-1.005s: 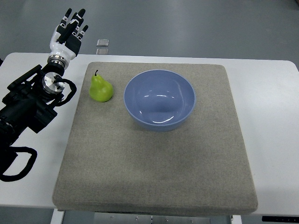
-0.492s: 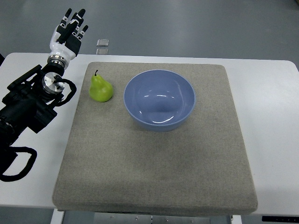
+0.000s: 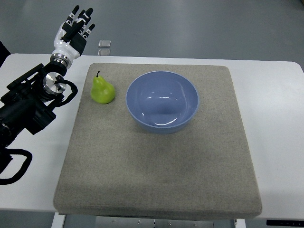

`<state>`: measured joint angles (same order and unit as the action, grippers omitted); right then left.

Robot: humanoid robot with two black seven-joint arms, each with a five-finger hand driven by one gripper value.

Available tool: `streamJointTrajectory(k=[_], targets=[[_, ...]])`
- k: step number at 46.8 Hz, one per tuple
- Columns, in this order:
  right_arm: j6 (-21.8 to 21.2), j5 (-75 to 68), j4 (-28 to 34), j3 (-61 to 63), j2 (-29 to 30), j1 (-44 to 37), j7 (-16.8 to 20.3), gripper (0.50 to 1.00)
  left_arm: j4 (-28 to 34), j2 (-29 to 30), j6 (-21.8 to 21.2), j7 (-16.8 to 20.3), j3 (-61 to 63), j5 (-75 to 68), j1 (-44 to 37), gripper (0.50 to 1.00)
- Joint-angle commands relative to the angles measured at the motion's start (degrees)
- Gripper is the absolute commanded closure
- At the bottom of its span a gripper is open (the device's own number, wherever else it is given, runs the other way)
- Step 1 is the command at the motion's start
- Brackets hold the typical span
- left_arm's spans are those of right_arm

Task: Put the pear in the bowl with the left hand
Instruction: 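Swing the open left hand over the green pear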

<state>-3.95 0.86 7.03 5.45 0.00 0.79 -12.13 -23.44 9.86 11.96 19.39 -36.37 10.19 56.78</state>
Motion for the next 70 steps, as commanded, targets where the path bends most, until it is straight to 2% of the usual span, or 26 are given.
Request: streamJointTrajectory(k=[1, 14, 19, 25, 36, 42, 49, 60, 70], targets=[[0.0, 0.0, 0.0, 0.0, 0.0, 0.0, 0.0, 0.574, -0.5, 0.7, 0.0, 0.0, 2.6, 0.0, 0.1, 0.508], [0.0, 0.0, 0.0, 0.0, 0.0, 0.0, 0.0, 0.574, -0.8, 4.9, 2.5, 0.0, 11.0, -4.6, 3.2, 0.508], [0.0, 0.0, 0.0, 0.0, 0.0, 0.0, 0.0, 0.574, -3.6, 7.1, 3.4, -0.1, 12.6, -7.5, 4.1, 0.51], [0.0, 0.0, 0.0, 0.0, 0.0, 0.0, 0.0, 0.574, -8.1, 10.3, 3.9, 0.0, 16.9, -17.5, 6.2, 0.508], [0.0, 0.0, 0.0, 0.0, 0.0, 0.0, 0.0, 0.574, -15.6, 15.9, 7.0, 0.0, 17.3, -42.3, 9.8, 0.508], [0.0, 0.0, 0.0, 0.0, 0.0, 0.0, 0.0, 0.574, -17.0, 17.7, 7.8, 0.0, 17.7, -51.9, 11.7, 0.508], [0.0, 0.0, 0.0, 0.0, 0.0, 0.0, 0.0, 0.574, -19.5, 20.3, 11.6, 0.0, 21.0, -60.2, 14.9, 0.51], [0.0, -0.1, 0.0, 0.0, 0.0, 0.0, 0.0, 0.574, -19.8, 21.7, 11.9, 0.1, 29.2, -70.7, 19.5, 0.512], [0.0, -0.1, 0.0, 0.0, 0.0, 0.0, 0.0, 0.574, -20.5, 21.7, 11.8, 1.0, 29.6, -84.7, 19.7, 0.514]])
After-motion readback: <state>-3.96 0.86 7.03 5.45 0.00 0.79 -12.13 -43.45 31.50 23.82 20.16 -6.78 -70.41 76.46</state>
